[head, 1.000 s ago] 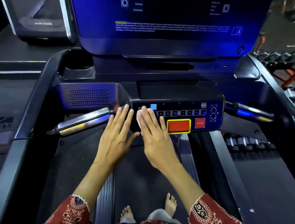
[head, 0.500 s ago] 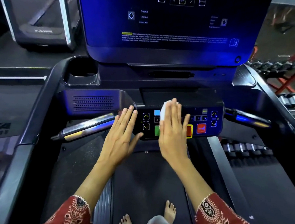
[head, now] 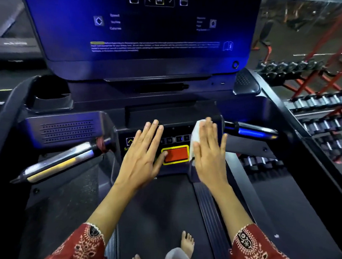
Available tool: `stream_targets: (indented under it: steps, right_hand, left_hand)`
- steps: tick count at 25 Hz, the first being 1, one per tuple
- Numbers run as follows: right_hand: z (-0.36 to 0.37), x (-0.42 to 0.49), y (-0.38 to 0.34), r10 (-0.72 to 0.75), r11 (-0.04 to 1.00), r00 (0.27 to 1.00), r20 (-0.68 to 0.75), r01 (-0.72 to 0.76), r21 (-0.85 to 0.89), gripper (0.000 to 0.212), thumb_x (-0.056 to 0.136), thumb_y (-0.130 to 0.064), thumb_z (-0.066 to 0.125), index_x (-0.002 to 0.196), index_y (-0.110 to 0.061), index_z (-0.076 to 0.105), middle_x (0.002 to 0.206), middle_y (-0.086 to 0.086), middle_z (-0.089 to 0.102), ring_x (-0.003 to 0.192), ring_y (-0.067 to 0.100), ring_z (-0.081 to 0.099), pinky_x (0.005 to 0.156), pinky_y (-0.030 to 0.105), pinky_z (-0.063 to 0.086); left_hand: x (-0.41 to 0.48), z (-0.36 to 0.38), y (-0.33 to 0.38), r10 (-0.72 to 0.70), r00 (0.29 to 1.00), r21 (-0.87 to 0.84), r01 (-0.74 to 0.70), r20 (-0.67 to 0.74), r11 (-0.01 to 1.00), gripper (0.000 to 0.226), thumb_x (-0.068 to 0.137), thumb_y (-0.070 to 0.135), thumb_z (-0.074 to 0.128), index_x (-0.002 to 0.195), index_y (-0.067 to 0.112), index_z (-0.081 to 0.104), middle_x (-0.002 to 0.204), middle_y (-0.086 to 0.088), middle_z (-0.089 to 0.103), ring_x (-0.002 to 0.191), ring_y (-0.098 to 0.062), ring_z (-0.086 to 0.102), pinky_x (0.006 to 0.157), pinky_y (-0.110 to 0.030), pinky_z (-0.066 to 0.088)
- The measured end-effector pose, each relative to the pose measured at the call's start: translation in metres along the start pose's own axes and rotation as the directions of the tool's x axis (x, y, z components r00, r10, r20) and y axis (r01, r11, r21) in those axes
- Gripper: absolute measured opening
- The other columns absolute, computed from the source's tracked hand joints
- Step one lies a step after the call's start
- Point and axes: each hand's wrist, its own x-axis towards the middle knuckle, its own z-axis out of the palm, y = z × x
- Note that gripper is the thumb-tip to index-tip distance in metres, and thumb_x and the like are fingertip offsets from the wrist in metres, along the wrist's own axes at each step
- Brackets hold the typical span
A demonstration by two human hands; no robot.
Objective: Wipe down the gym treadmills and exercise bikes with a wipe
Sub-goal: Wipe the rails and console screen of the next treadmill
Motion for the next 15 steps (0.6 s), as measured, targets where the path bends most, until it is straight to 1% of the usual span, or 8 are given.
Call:
stream_targets:
  steps: [2, 5, 6, 9, 10, 13, 14, 15]
  right_hand:
    - [-0.004, -0.002, 0.01, 0.121, 0.991, 0.993, 0.011, -0.122, 0.058, 0.055, 0.104, -0.03, 0.02, 0.152, -0.01, 0.005, 0.16, 0.004, 0.001, 0.148, 0.016, -0.001, 0.12, 0.041, -0.002]
    - [-0.004, -0.018, 0.031, -0.103, 0.994, 0.993, 0.057, 0.101, 0.045, 0.054, 0.104, -0.027, 0.023, 0.153, -0.011, 0.008, 0.161, 0.005, 0.004, 0.149, 0.018, 0.002, 0.121, 0.039, 0.003]
    - [-0.005, -0.015, 0.039, -0.106, 0.993, 0.993, 0.047, 0.104, 0.06, 0.053, 0.104, -0.026, 0.024, 0.152, -0.011, 0.009, 0.161, 0.004, 0.005, 0.149, 0.017, 0.003, 0.121, 0.039, 0.005]
    - [-0.008, 0.011, 0.031, 0.107, 0.98, 0.994, -0.018, -0.102, 0.174, 0.053, 0.103, -0.022, 0.026, 0.151, -0.006, 0.008, 0.16, 0.009, 0.004, 0.148, 0.02, 0.001, 0.121, 0.038, 0.007]
    - [-0.009, 0.019, 0.022, 0.079, 0.98, 0.997, -0.021, -0.074, 0.185, 0.054, 0.103, -0.02, 0.028, 0.151, -0.004, 0.01, 0.159, 0.011, 0.004, 0.148, 0.022, 0.001, 0.121, 0.039, 0.007]
    - [-0.007, 0.032, 0.025, -0.31, 0.944, 0.95, -0.021, 0.31, 0.112, 0.052, 0.099, -0.012, 0.041, 0.149, -0.002, 0.027, 0.157, 0.014, 0.02, 0.147, 0.026, 0.013, 0.12, 0.04, 0.015]
    - [-0.008, 0.035, 0.035, -0.3, 0.944, 0.953, -0.042, 0.303, 0.129, 0.051, 0.099, -0.012, 0.041, 0.148, -0.002, 0.03, 0.156, 0.015, 0.023, 0.147, 0.026, 0.016, 0.119, 0.041, 0.017]
    - [-0.008, 0.035, 0.043, -0.18, 0.966, 0.982, -0.065, 0.188, 0.175, 0.05, 0.101, -0.012, 0.039, 0.148, -0.002, 0.028, 0.157, 0.015, 0.022, 0.147, 0.026, 0.014, 0.119, 0.042, 0.017]
  left_hand:
    - [0.006, 0.01, 0.013, 0.005, 1.0, 0.003, -0.005, -0.001, 1.0, 0.059, 0.096, 0.036, 0.042, 0.143, 0.001, 0.033, 0.15, -0.019, 0.03, 0.141, -0.03, 0.021, 0.117, -0.034, 0.008]
    - [0.014, 0.02, 0.024, 0.01, 1.0, 0.03, -0.01, -0.006, 0.999, 0.06, 0.093, 0.032, 0.045, 0.143, 0.002, 0.032, 0.151, -0.019, 0.03, 0.142, -0.03, 0.02, 0.117, -0.037, 0.007]
    - [0.016, 0.022, 0.026, 0.007, 1.0, 0.04, -0.007, -0.01, 0.999, 0.06, 0.093, 0.031, 0.045, 0.143, 0.002, 0.032, 0.151, -0.018, 0.03, 0.142, -0.029, 0.02, 0.117, -0.037, 0.006]
    - [0.023, 0.024, 0.031, -0.006, 1.0, 0.063, 0.007, -0.019, 0.998, 0.059, 0.093, 0.032, 0.045, 0.143, 0.002, 0.034, 0.15, -0.017, 0.032, 0.141, -0.029, 0.021, 0.117, -0.038, 0.007]
    - [0.025, 0.026, 0.032, -0.01, 1.0, 0.07, 0.012, -0.022, 0.997, 0.059, 0.093, 0.033, 0.045, 0.142, 0.001, 0.036, 0.149, -0.018, 0.033, 0.141, -0.029, 0.023, 0.117, -0.038, 0.008]
    - [0.032, 0.029, 0.036, -0.031, 0.999, 0.111, 0.035, -0.041, 0.993, 0.056, 0.093, 0.033, 0.045, 0.138, -0.001, 0.043, 0.143, -0.021, 0.042, 0.136, -0.032, 0.031, 0.116, -0.041, 0.013]
    - [0.034, 0.029, 0.037, -0.04, 0.998, 0.125, 0.046, -0.052, 0.991, 0.055, 0.093, 0.033, 0.045, 0.137, -0.001, 0.046, 0.141, -0.021, 0.045, 0.134, -0.033, 0.034, 0.115, -0.042, 0.016]
    - [0.035, 0.029, 0.038, -0.047, 0.997, 0.135, 0.055, -0.063, 0.989, 0.054, 0.093, 0.032, 0.046, 0.135, -0.001, 0.048, 0.139, -0.021, 0.048, 0.133, -0.033, 0.037, 0.114, -0.042, 0.018]
